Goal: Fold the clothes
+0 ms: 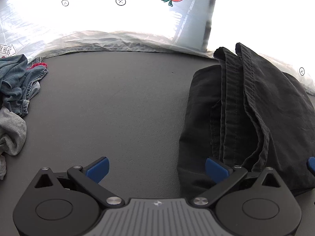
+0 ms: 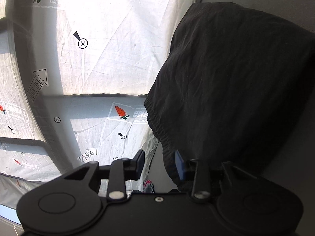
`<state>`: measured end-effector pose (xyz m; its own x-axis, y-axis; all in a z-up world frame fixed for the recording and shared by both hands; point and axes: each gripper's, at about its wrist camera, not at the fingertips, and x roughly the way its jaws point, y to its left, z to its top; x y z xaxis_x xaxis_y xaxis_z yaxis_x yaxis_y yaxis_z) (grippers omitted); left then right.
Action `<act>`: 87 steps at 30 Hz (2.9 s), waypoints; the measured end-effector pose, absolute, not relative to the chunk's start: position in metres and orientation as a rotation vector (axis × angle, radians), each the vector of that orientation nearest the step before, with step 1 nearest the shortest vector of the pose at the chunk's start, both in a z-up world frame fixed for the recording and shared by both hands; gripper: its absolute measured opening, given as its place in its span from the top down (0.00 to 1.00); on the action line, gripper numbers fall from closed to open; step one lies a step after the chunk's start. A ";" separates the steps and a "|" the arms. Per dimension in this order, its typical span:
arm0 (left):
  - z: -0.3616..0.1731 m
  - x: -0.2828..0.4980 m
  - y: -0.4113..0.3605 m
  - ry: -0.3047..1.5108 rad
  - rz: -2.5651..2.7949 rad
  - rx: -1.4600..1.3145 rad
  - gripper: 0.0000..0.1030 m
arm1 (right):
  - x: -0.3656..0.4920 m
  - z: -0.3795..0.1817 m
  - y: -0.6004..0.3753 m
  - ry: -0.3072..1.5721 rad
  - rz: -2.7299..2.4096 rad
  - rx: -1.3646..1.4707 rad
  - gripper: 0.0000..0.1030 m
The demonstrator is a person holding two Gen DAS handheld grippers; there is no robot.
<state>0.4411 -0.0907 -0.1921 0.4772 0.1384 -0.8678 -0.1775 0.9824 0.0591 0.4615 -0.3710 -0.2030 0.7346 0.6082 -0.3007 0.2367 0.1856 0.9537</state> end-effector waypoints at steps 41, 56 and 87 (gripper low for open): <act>-0.249 0.520 -0.096 1.028 -0.099 -0.348 0.00 | 0.543 -0.238 -0.469 0.887 0.148 0.348 0.14; -0.252 0.522 -0.090 0.979 -0.149 -0.338 0.00 | 0.546 -0.255 -0.489 0.879 0.216 0.606 0.53; -0.104 0.385 -0.172 0.702 -0.314 -0.273 0.83 | 0.324 -0.048 -0.472 0.451 0.005 0.150 0.94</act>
<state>0.3848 -0.1720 -0.1039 0.7204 -0.3708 -0.5861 0.1897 0.9182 -0.3477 0.3245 -0.4722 -0.0481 0.9004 0.0378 -0.4334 0.0285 0.9890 0.1454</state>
